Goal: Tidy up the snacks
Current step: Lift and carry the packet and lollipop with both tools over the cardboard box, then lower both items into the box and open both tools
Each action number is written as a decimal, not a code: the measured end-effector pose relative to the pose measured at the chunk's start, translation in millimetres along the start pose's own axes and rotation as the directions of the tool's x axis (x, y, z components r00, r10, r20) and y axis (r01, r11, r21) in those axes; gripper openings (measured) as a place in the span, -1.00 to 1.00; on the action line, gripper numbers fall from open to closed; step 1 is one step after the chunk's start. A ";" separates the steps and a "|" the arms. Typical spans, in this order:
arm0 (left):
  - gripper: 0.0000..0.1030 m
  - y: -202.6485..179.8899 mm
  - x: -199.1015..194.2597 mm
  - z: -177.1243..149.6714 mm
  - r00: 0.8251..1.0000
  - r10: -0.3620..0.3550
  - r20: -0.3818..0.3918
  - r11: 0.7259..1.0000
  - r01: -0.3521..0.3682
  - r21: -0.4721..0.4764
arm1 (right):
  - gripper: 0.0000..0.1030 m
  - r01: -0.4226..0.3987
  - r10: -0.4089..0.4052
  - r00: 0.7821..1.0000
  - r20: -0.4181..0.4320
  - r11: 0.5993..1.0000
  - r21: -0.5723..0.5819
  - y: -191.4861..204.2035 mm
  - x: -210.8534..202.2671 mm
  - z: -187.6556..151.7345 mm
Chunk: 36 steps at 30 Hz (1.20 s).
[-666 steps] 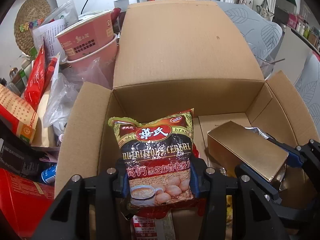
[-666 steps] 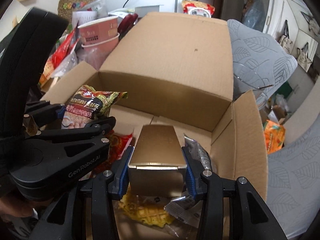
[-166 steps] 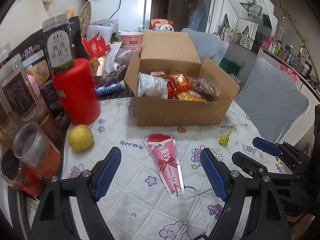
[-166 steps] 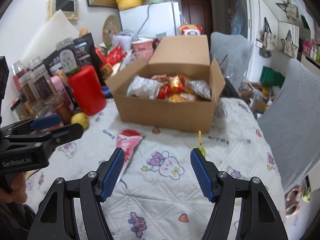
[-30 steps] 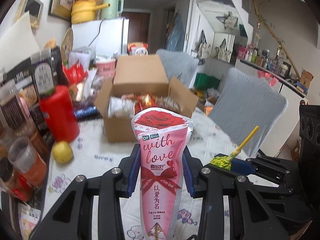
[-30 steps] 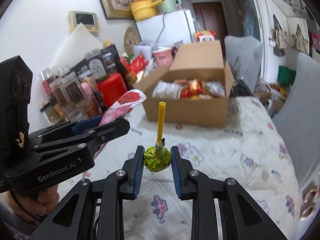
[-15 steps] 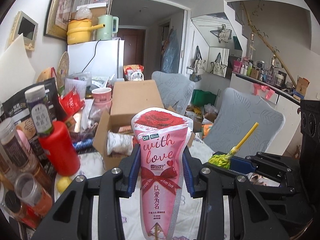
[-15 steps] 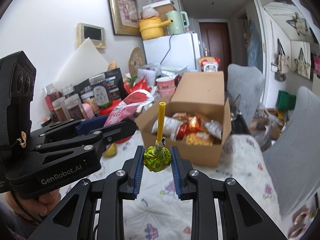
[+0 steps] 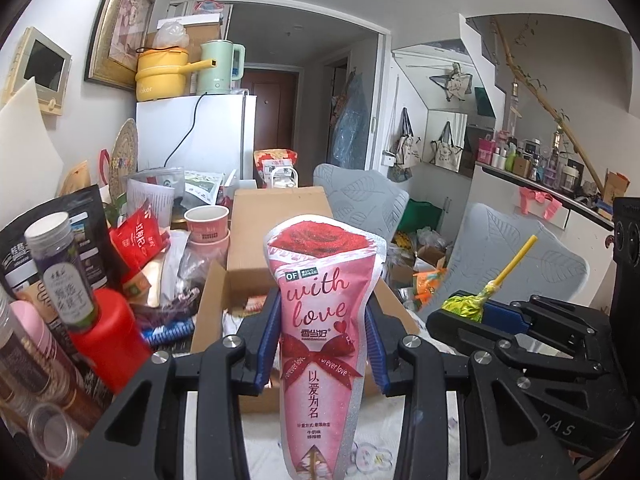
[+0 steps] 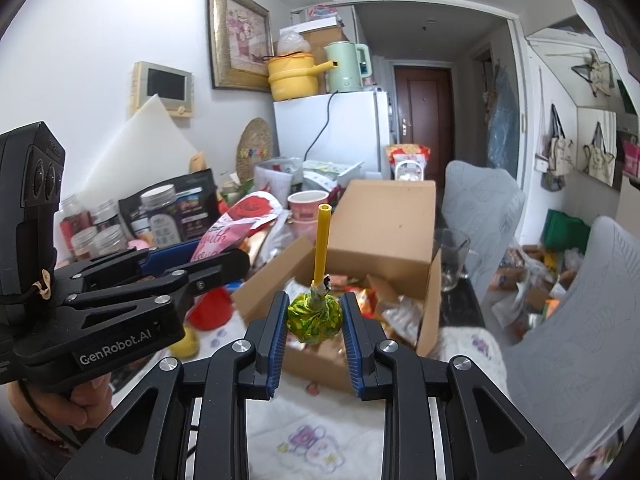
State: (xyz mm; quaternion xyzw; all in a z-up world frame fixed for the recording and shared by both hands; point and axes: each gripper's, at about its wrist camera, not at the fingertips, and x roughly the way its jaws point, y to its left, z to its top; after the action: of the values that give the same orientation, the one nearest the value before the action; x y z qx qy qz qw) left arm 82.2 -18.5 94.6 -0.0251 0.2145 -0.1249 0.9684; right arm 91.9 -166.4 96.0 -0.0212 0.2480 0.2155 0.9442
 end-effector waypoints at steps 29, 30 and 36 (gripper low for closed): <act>-0.26 49.1 164.2 41.9 0.990 0.124 -0.064 0.991 -0.127 -0.034 | -0.49 0.095 -0.095 0.994 -0.053 0.995 -0.002 -52.7 148.4 45.0; -0.26 49.7 167.6 41.0 0.989 0.128 -0.071 0.991 -0.131 -0.033 | -0.49 0.097 -0.097 0.993 -0.064 0.995 -0.001 -53.6 152.9 43.9; -0.26 58.7 192.0 29.9 0.985 0.127 -0.119 0.990 -0.134 -0.048 | -0.49 0.103 -0.102 0.987 -0.120 0.995 0.002 -57.2 180.5 38.9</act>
State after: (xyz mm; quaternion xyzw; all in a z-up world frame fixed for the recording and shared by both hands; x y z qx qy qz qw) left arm 276.7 -10.3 37.2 -0.0310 0.2748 -0.0564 0.9593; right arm 275.2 -140.9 40.0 -0.0432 0.3037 0.1639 0.9376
